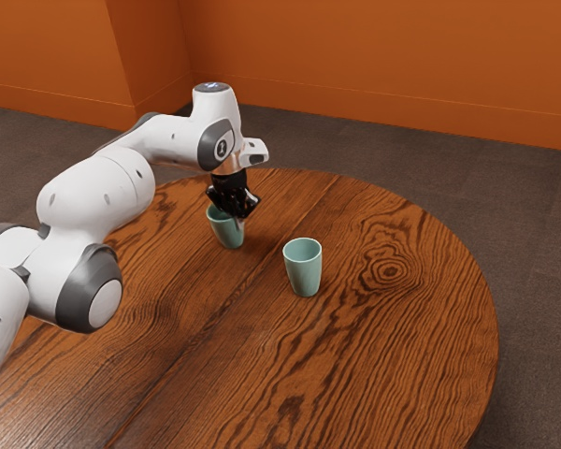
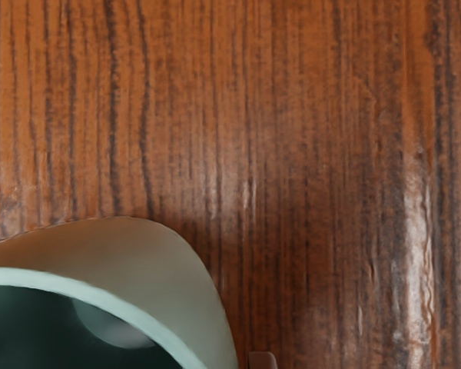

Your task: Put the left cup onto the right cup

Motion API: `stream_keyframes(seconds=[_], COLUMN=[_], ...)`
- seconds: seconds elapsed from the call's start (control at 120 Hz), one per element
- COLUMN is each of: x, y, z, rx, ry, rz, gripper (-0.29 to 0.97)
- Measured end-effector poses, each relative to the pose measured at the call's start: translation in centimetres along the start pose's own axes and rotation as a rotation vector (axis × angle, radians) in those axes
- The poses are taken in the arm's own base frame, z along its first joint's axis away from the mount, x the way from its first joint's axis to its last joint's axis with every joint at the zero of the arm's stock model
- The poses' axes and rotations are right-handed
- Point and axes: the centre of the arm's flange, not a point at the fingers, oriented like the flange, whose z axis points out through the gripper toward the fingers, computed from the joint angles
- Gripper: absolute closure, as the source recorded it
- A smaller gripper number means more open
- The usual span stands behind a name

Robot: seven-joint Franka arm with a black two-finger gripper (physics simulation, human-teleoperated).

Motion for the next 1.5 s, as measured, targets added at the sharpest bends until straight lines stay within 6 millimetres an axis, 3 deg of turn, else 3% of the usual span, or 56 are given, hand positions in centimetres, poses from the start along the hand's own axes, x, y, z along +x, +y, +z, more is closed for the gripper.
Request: stream_keyframes(seconds=[0.25, 0.567, 0.7, 0.817, 0.95, 1.175, 1.5], x=[-0.1, -0.2, -1.2, -2.6, -3.9, -5.0, -5.0], y=[-0.1, 0.2, 3.2, 7.2, 11.7, 17.3, 18.8], z=[-0.1, -4.8, -7.8, -11.3, -13.5, -13.6, -12.9], rx=[0.005, 0.014, -0.001, -0.024, -0.052, -0.069, -0.047], ry=[-0.003, 0.02, -0.006, -0.022, -0.038, -0.069, -0.077], rz=[-0.008, -0.011, 0.014, 0.051, 0.099, 0.161, 0.153], gripper=[0.78, 0.78, 0.78, 0.78, 0.78, 0.78, 0.78])
